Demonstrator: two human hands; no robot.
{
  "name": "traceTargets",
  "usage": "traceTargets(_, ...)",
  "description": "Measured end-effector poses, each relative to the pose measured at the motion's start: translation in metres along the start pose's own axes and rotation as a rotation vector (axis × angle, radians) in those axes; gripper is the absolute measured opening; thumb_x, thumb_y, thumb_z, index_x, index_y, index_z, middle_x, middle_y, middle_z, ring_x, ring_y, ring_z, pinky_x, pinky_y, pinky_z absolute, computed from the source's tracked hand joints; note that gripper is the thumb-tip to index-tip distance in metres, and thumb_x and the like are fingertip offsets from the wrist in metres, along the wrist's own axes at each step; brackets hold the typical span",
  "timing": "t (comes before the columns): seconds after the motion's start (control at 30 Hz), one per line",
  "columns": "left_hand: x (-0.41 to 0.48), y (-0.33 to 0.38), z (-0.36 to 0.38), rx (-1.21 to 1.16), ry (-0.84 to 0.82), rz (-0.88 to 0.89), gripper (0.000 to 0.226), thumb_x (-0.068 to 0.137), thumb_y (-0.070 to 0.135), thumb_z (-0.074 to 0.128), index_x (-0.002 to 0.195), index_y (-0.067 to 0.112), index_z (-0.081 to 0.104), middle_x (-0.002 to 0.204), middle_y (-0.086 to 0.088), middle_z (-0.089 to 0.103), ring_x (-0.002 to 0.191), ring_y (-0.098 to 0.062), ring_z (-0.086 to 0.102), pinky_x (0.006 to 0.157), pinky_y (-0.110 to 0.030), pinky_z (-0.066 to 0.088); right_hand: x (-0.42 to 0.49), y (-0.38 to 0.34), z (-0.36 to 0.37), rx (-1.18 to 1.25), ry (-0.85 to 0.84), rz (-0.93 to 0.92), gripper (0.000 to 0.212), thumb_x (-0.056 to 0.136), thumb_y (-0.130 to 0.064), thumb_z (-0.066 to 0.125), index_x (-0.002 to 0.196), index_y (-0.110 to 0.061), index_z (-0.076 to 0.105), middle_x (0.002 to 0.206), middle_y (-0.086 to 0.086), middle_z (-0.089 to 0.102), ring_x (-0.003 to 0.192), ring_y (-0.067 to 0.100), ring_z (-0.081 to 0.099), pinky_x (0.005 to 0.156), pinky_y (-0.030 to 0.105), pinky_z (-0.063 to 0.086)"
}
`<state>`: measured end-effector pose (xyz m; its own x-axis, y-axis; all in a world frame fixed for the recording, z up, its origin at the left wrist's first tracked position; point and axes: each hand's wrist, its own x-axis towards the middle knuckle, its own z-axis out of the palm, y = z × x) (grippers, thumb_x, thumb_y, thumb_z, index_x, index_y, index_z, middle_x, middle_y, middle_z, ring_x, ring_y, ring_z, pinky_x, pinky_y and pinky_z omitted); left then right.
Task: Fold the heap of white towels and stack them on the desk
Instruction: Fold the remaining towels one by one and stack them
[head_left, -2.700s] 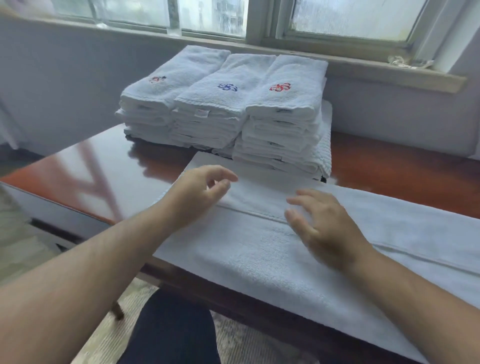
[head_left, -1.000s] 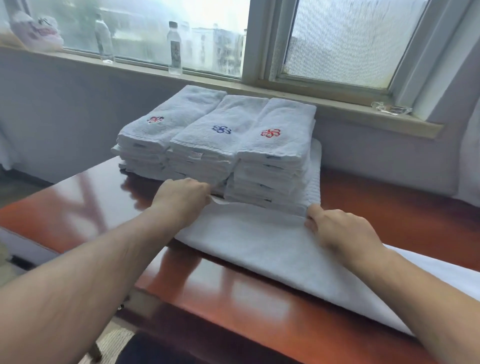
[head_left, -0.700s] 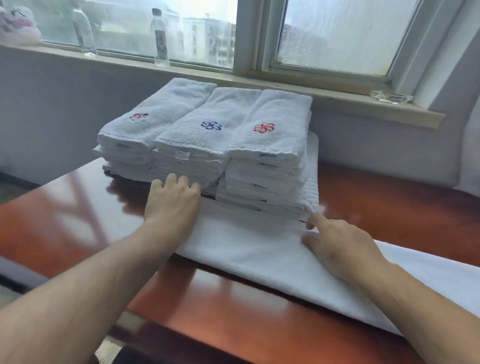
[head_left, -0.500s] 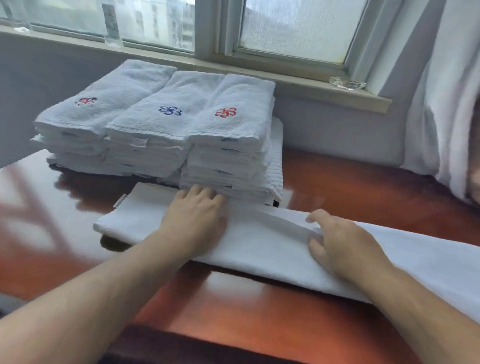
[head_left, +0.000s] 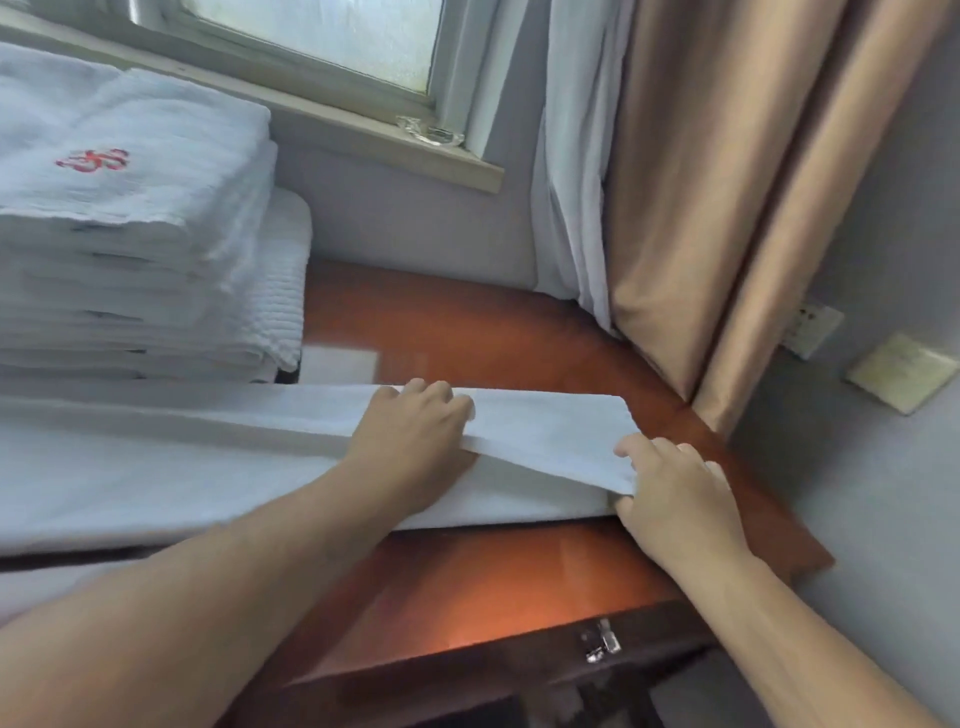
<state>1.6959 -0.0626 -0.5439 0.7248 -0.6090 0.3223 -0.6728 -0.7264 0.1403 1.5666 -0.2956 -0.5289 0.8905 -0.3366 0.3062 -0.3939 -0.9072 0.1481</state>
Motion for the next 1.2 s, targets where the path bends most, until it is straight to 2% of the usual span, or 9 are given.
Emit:
traceTargets(0.13,0.016,0.016,0.009,0.005,0.064,0.032,0.030,0.102,0.049,0.044,0.108,0.027,0.063,0.105,0.005,0.060,0.100,-0.022,0.056,0.075,-0.034,0.041,0.010,0.028,-0.008,-0.031,0.085,0.005,0.008,0.093,-0.034,0.062,0.095,-0.026,0.064,0.090,-0.004,0.065,0.089,0.026,0.058,0.070,0.036,0.031)
traceTargets(0.2,0.024,0.016,0.011,-0.013,0.072,0.008,0.032,0.103,0.050,0.042,0.100,0.025,0.062,0.094,0.005,0.055,0.092,-0.023,0.058,0.063,-0.032,0.036,0.022,0.038,-0.008,-0.009,0.101,0.010,0.012,0.097,-0.033,0.058,0.091,-0.025,0.065,0.087,-0.003,0.065,0.087,0.028,0.059,0.069,0.035,0.031)
traceTargets(0.33,0.044,0.004,0.013,-0.048,0.088,-0.004,0.030,0.103,0.051,0.042,0.097,0.028,0.060,0.088,0.007,0.052,0.087,-0.026,0.061,0.059,-0.032,0.031,0.052,0.052,-0.005,0.438,0.049,0.053,0.012,0.095,-0.026,0.061,0.088,-0.028,0.071,0.080,-0.009,0.069,0.076,0.015,0.062,0.065,0.034,0.050)
traceTargets(0.47,0.061,-0.009,0.018,-0.043,0.047,-0.051,0.032,0.101,0.055,0.043,0.087,0.029,0.053,0.084,0.006,0.052,0.081,-0.027,0.056,0.059,-0.033,0.030,0.089,0.058,0.008,0.683,0.028,0.128,0.015,0.092,-0.034,0.068,0.079,-0.028,0.070,0.073,-0.014,0.068,0.070,0.004,0.062,0.059,0.027,0.044)
traceTargets(0.57,0.072,-0.017,0.026,-0.066,0.019,-0.108,0.040,0.098,0.059,0.047,0.080,0.023,0.052,0.074,0.006,0.052,0.073,-0.024,0.054,0.056,-0.031,0.035,0.113,0.060,0.022,0.674,-0.028,0.153,0.029,0.094,-0.035,0.061,0.078,-0.011,0.066,0.064,-0.006,0.060,0.060,0.016,0.053,0.055,0.031,0.038)
traceTargets(0.63,0.077,-0.021,0.030,-0.075,0.027,-0.119,0.041,0.095,0.061,0.050,0.078,0.024,0.056,0.073,0.008,0.055,0.073,-0.022,0.056,0.053,-0.028,0.034,0.124,0.059,0.031,0.650,-0.051,0.176,0.034,0.096,-0.035,0.058,0.079,-0.006,0.064,0.064,-0.003,0.053,0.058,0.013,0.045,0.053,0.031,0.034)
traceTargets(0.8,0.087,-0.028,0.036,-0.077,0.070,-0.123,0.041,0.093,0.061,0.052,0.076,0.024,0.059,0.067,0.012,0.056,0.071,-0.016,0.054,0.051,-0.027,0.034,0.135,0.057,0.051,0.617,-0.082,0.192,0.032,0.099,-0.038,0.052,0.076,-0.018,0.062,0.066,-0.006,0.058,0.061,0.013,0.051,0.053,0.031,0.036)
traceTargets(1.0,0.089,-0.033,0.047,-0.123,0.045,-0.145,0.046,0.091,0.066,0.049,0.068,0.026,0.051,0.064,0.014,0.054,0.069,-0.013,0.053,0.051,-0.027,0.032,0.125,0.049,0.076,0.600,-0.028,0.265,0.032,0.099,-0.040,0.049,0.076,-0.021,0.059,0.068,-0.004,0.062,0.069,0.018,0.058,0.060,0.035,0.043)
traceTargets(1.2,0.087,-0.034,0.052,-0.158,0.075,-0.141,0.044,0.094,0.062,0.045,0.069,0.026,0.049,0.063,0.012,0.054,0.068,-0.016,0.053,0.053,-0.029,0.033,0.124,0.042,0.079,0.421,0.057,0.295,0.032,0.098,-0.046,0.044,0.074,-0.027,0.053,0.067,-0.009,0.059,0.064,0.011,0.053,0.053,0.032,0.032)
